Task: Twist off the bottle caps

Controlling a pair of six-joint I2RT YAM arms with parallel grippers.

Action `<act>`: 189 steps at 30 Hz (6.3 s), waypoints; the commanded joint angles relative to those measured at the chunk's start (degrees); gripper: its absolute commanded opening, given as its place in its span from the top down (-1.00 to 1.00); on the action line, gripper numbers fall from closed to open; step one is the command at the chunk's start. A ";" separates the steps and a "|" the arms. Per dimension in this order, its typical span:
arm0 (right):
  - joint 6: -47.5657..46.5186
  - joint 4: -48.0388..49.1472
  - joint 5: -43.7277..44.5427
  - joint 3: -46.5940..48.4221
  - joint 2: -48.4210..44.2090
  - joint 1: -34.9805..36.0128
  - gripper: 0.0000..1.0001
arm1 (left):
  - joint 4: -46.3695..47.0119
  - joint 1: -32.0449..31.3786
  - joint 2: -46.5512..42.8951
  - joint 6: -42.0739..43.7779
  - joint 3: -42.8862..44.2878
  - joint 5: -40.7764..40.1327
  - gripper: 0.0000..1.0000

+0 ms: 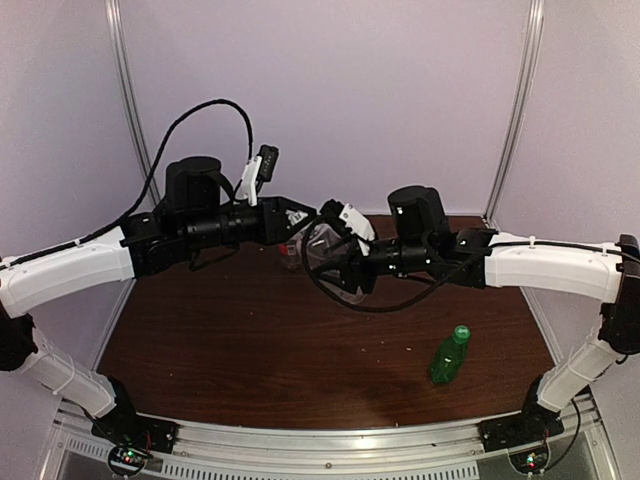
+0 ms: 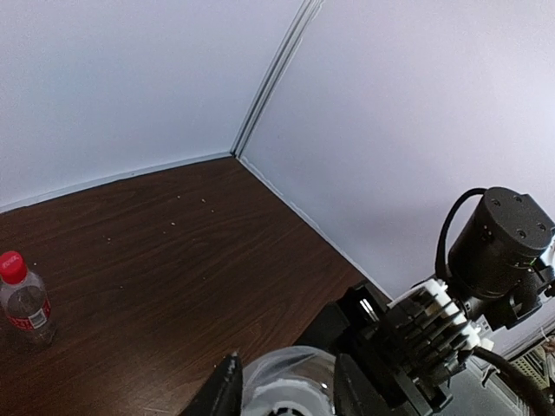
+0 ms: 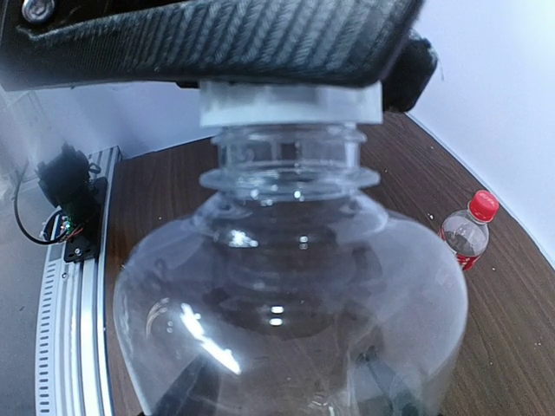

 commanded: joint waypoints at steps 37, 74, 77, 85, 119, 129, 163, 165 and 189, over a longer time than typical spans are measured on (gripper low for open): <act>2.56 -0.07 -48.99 4.75 1.79 -1.10 -0.12 | 6.91 1.09 -7.21 20.77 -2.48 41.04 -0.46; 1.62 5.86 10.61 0.09 -2.84 0.00 -0.08 | 1.61 0.56 -1.29 0.10 0.70 0.04 0.46; 1.11 5.59 10.93 0.08 -2.71 0.39 -0.08 | 1.31 0.56 -0.65 0.86 1.50 0.25 0.38; -0.67 1.98 -1.59 -0.76 -3.71 0.31 -0.11 | 2.67 1.11 -4.52 9.68 -0.22 6.02 -0.35; -2.00 -3.98 -39.77 3.56 -1.09 -0.39 -0.16 | 8.49 3.46 -4.25 13.87 -2.49 44.90 -0.03; -1.29 -3.52 -34.57 2.81 -1.72 -1.06 -0.13 | 8.11 3.63 -4.49 12.98 -2.13 43.74 0.55; 3.01 -1.47 0.79 -1.93 -4.63 -3.08 -0.12 | 4.49 6.05 -7.58 8.59 -24.73 -19.58 0.48; 3.27 -1.34 0.79 -2.02 -4.57 -3.27 -0.12 | 6.51 6.19 -6.40 8.70 -27.09 -20.40 0.47; 5.07 0.10 -0.31 -3.55 -2.89 -5.05 -0.13 | 24.46 8.29 13.52 8.41 -38.75 -21.86 0.39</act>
